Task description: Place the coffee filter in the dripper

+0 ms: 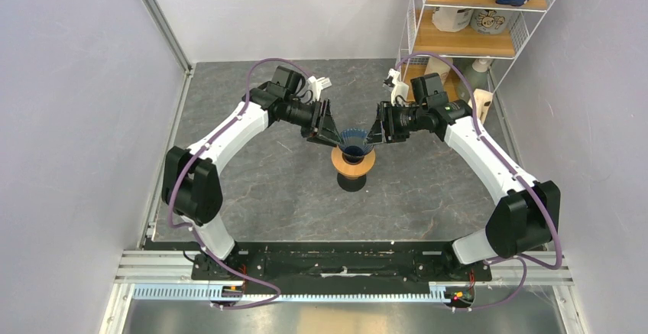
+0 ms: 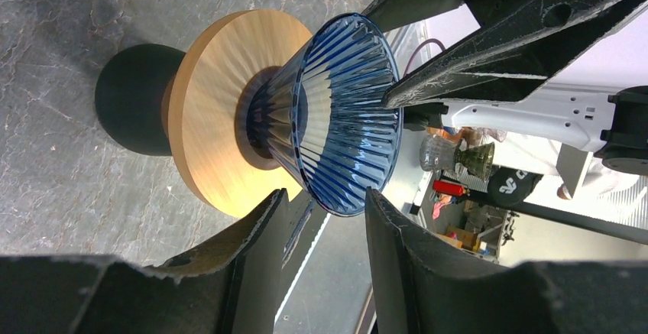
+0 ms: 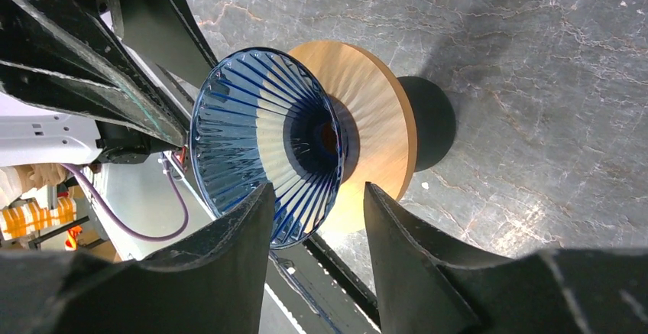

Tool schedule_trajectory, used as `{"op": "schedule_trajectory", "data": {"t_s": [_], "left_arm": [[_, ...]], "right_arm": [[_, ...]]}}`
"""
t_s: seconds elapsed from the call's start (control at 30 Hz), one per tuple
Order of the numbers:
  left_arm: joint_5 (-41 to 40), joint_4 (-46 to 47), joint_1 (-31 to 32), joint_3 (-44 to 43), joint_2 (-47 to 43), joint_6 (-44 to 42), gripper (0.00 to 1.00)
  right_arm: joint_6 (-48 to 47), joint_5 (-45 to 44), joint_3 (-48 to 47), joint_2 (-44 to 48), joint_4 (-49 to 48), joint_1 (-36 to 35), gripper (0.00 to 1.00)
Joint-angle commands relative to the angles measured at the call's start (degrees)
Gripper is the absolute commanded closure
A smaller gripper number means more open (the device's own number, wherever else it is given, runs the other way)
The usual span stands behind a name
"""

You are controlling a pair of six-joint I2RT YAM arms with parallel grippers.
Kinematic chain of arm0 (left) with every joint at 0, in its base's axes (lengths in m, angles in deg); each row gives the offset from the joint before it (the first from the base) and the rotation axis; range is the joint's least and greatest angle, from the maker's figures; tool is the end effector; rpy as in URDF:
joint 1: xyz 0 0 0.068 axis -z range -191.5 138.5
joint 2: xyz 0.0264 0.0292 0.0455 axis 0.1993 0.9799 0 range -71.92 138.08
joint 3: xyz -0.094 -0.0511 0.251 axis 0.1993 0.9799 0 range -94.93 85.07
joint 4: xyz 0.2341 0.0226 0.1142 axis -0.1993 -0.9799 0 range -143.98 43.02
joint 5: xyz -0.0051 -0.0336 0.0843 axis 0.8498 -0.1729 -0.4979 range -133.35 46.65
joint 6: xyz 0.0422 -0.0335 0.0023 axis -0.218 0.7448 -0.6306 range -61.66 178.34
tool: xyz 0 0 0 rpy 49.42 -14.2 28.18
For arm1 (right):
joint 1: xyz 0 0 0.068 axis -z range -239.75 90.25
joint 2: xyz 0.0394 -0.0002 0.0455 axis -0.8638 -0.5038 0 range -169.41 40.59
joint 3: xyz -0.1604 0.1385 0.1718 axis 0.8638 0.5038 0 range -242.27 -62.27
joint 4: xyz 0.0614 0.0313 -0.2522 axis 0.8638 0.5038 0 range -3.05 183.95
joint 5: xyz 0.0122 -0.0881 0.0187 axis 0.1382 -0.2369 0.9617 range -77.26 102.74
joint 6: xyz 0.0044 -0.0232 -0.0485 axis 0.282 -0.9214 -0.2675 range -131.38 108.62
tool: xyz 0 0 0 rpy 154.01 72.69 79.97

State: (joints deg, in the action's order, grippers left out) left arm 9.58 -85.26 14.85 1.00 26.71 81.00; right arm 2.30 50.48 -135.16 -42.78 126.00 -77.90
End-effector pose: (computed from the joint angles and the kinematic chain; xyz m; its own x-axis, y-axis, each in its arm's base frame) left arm 0.3185 -0.1895 0.2950 -0.9285 0.2006 -0.3125 0.3703 0.4373 -0.8195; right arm 0.2856 0.1166 0.3124 -0.8499 -0.0819 -0.5205 -0.4352 0.6659 0.6059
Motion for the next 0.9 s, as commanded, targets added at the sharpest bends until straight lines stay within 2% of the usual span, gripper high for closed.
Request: {"op": "schedule_trajectory", "data": {"t_s": [0.0, 0.43, 0.87], "left_arm": [[2.1, 2.1, 0.5, -1.9, 0.7, 1.4, 0.53], [1.6, 2.1, 0.5, 1.3, 0.8, 0.4, 0.59], [0.6, 0.6, 1.1, 2.0, -0.5, -2.3, 0.6]], "right_arm": [[1.2, 1.5, 0.0, -0.2, -2.3, 0.1, 0.47], [0.8, 2.0, 0.6, 0.2, -1.9, 0.1, 0.53], [0.5, 2.0, 1.6, 0.8, -1.4, 0.1, 0.58]]}}
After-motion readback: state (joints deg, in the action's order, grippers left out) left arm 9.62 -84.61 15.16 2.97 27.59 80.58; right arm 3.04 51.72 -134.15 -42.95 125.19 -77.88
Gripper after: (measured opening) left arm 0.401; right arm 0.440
